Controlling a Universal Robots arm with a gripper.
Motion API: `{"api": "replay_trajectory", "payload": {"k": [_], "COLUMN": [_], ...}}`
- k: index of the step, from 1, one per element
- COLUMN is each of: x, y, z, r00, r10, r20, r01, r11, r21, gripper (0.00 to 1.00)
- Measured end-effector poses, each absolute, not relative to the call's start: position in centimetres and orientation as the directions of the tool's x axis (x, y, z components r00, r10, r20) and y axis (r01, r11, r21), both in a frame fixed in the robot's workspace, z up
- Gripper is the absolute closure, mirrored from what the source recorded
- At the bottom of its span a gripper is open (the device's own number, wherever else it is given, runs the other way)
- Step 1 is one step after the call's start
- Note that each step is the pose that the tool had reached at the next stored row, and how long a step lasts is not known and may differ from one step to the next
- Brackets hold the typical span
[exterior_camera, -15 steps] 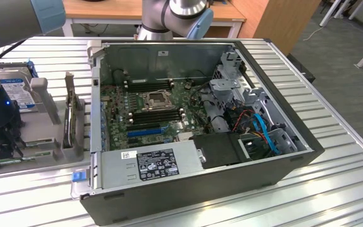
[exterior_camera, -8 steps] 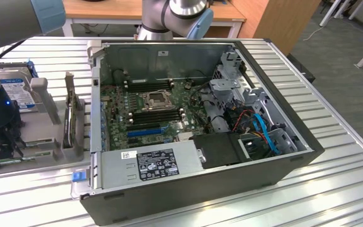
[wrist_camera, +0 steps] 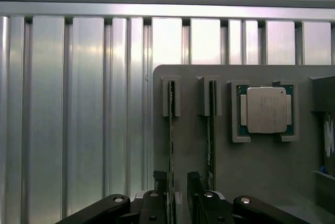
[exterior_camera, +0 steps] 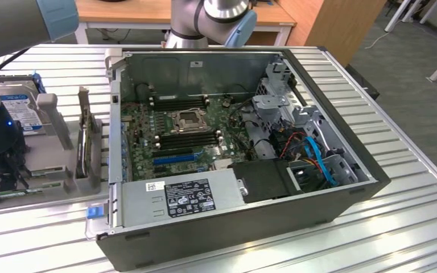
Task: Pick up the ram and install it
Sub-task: 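Pick up the ram and move it above insertion slot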
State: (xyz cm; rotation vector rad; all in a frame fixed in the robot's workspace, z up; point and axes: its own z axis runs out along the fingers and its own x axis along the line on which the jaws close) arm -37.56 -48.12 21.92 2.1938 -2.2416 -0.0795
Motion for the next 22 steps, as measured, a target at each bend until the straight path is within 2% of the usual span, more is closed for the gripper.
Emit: {"api": "replay_trajectory", "payload": {"k": [22], "x": [-37.30], "y": [-48.28], "z": [21.59], "r00": [-0.021], "r10": [-0.999], "r20": [-0.033], "r01": [-0.999], "r11": [0.020], "r21": [0.039], "gripper": [0.70]}}
